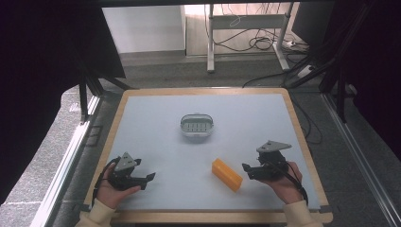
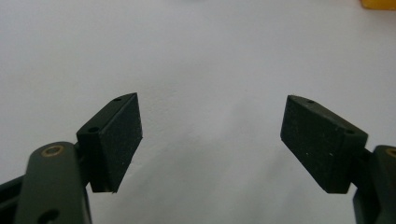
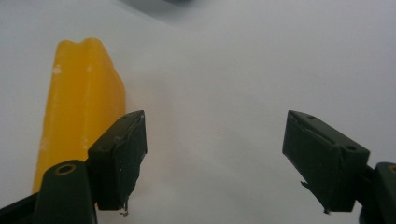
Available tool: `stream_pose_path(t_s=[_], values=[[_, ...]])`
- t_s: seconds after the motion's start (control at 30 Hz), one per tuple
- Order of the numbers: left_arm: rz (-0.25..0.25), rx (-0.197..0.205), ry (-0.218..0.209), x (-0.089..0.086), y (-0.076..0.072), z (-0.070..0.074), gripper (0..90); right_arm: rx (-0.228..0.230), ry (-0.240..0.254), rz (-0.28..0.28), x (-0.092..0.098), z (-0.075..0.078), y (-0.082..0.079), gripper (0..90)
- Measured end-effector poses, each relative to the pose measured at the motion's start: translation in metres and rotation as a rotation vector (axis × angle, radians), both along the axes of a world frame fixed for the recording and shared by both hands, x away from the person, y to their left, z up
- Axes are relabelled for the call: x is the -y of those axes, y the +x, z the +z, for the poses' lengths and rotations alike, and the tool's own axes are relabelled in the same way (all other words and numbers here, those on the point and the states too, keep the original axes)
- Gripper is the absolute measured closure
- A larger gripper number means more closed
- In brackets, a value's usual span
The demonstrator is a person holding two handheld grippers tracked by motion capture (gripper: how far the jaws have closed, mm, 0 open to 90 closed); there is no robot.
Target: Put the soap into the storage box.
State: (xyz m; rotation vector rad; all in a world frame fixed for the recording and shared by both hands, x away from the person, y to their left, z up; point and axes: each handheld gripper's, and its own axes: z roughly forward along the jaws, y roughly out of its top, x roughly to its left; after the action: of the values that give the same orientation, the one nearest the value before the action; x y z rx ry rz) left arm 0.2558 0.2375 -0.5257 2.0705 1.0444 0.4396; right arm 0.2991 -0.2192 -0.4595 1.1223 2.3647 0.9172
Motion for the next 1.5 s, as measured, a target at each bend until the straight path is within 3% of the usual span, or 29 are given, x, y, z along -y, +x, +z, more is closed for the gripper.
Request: stream_pose_path(t_s=[0.7,0.87,0.97,1.5], values=[[0.002,-0.004,-0.002,-0.002,0.000,0.000,20.4,-0.034,-0.019,0.047,-0.020,0.026,-0.002,23.5],[-0.003,-0.005,0.006,0.000,0.001,0.000,20.3,-0.049,-0.033,0.080,-0.029,0.026,-0.002,23.6],[-0.005,-0.007,0.009,0.001,0.001,0.000,20.3,-0.081,-0.050,0.105,-0.034,0.022,0.000,24.9],[-0.012,-0.007,0.012,0.004,0.000,0.000,20.3,-0.169,-0.090,0.165,-0.056,0.014,0.002,29.2]])
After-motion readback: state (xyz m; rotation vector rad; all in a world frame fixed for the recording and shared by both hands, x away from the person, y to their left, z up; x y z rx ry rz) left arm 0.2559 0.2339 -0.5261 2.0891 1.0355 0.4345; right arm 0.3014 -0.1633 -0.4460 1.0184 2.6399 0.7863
